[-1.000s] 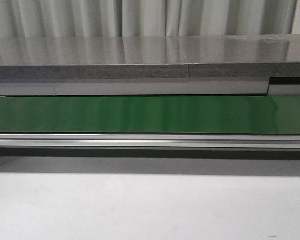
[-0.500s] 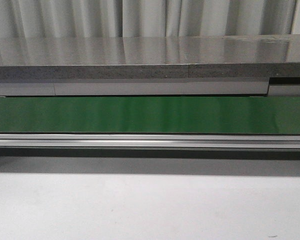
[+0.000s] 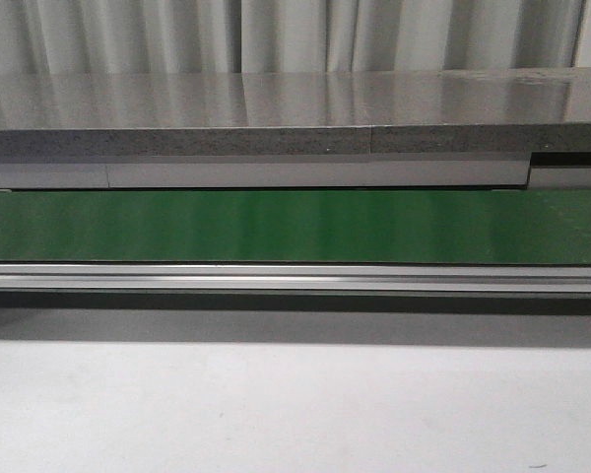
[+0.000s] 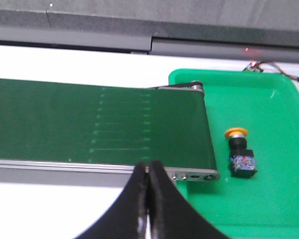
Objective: Move button from right to left
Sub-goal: 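Lower the right gripper onto the yellow-capped button in the green tray and grasp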
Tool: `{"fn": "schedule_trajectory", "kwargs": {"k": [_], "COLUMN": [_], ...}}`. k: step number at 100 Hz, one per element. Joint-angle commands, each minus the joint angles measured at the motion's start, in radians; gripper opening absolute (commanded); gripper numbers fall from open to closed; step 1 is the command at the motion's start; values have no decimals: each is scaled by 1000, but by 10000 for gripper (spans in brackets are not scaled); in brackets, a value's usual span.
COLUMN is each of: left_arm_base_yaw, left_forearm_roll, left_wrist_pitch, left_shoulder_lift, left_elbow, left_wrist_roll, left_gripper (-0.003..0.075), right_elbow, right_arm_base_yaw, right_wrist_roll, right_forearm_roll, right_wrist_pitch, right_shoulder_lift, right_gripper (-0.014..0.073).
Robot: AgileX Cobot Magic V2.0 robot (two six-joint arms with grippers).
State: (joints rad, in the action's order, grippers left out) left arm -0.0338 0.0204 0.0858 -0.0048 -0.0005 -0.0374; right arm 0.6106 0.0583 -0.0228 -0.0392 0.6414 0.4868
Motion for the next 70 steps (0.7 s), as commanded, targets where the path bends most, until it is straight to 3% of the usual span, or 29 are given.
{"fn": "schedule_trajectory", "kwargs": {"k": [1, 34, 56, 63, 70], "left_arm_base_yaw": [-9, -9, -9, -9, -9], "left_forearm_roll": [1, 1, 1, 1, 1], "left_wrist_pitch": [-78, -78, -78, -78, -78], "left_shoulder_lift": [-31, -31, -31, -31, -31], "left_elbow": [43, 43, 43, 43, 43], "left_wrist_roll": [-9, -9, -9, -9, -9], "left_gripper": [-20, -20, -20, -20, -20], "right_elbow": [76, 154, 209, 222, 235], "right_arm_base_yaw": [0, 16, 154, 184, 222], "right_wrist_roll": [-35, -87, 6, 23, 60], "right_forearm_roll": [15, 2, 3, 11, 11], "right_wrist_pitch": [-19, 19, 49, 51, 64], "right_shoulder_lift": [79, 256, 356, 376, 398], "right_gripper": [-67, -67, -62, -19, 82]}}
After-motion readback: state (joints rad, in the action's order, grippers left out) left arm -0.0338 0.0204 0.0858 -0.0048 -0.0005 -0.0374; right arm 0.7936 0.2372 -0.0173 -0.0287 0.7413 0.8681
